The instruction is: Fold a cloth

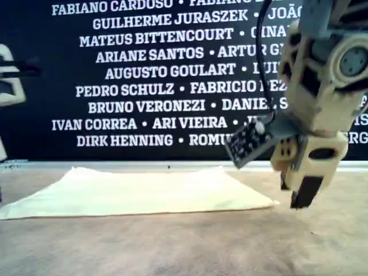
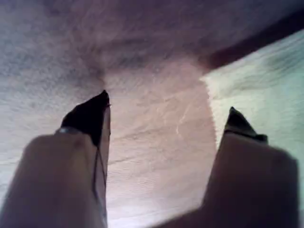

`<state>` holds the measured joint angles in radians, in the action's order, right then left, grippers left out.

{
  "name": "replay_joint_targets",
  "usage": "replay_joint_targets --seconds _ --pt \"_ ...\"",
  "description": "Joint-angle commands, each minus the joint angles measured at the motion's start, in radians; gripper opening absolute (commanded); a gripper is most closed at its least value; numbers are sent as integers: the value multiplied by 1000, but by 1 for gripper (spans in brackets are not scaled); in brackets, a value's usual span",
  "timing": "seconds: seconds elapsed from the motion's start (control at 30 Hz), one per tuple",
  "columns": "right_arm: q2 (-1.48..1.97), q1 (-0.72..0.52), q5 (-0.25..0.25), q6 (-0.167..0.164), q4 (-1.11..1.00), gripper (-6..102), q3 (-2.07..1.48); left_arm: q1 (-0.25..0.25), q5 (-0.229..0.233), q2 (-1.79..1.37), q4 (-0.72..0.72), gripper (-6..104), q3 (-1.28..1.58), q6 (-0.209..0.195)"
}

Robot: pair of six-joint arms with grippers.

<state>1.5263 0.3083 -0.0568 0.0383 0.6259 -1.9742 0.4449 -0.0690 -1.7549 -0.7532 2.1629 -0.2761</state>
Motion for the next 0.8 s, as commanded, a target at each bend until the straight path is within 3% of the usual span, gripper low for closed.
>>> replay_joint_targets --seconds 0.0,0.53,0.67,0.77 --pt "-72 5 3 -6 -48 59 129 23 -3 28 21 85 -103 -8" --pt "-242 6 3 -6 -48 59 337 17 28 235 21 85 -302 -8" --pt "-244 6 3 -6 -48 59 337 17 80 281 21 85 -328 -9" --pt "-244 11 3 -6 -48 59 339 17 152 308 21 85 -341 -9"
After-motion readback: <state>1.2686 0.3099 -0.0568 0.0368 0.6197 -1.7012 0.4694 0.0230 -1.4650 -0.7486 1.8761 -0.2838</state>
